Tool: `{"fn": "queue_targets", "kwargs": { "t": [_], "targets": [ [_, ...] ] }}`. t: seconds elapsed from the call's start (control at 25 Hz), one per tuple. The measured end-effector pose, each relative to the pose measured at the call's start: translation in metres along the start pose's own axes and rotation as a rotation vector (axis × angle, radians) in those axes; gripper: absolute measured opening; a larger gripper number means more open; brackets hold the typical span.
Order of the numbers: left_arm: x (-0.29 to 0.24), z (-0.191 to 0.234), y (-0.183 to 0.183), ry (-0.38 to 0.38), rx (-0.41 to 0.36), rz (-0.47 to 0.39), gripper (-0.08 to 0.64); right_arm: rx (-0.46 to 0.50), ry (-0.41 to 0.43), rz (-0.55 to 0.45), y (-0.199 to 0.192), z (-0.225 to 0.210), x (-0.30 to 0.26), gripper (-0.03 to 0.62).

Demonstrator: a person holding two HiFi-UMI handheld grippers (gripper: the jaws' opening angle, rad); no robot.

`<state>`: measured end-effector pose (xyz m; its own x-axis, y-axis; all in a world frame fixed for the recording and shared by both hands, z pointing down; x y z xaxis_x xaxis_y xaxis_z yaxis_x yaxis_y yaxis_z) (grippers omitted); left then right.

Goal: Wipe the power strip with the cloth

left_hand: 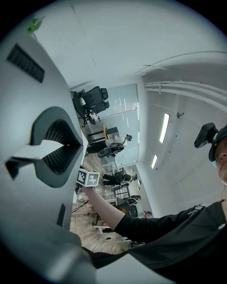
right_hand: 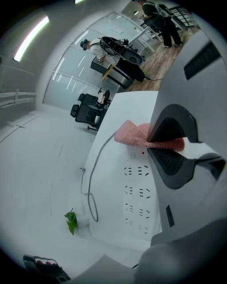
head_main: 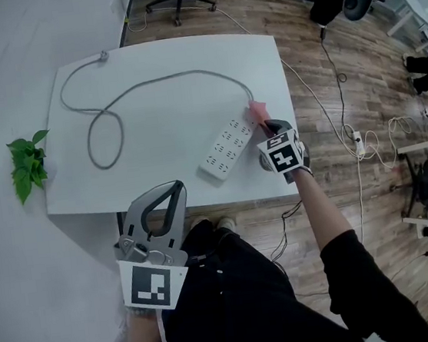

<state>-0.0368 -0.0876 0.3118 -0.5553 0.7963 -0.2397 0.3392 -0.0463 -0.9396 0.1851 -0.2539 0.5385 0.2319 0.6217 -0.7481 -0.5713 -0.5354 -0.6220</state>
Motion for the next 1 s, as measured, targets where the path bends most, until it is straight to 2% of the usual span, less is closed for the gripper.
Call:
{"fn": "queue_targets", "kwargs": {
  "t": [1.0],
  "targets": [
    [-0.004,-0.006,0.0,-0.019,0.014,0.001,0.014,0.034,0.11,-0.011,-0.012,0.059,0.02,0.049]
  ]
}}
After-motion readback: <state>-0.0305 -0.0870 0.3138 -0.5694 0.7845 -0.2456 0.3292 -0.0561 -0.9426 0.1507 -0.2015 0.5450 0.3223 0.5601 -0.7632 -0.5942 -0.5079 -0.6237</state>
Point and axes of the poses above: the fingertips, and each gripper's own axes: x backward along the fingers, z to its left, y out of its top, the point moved 2 cm from there along x, backward along the fingers, and after that the axes turned 1 degree about x, right-handed, at the moved point
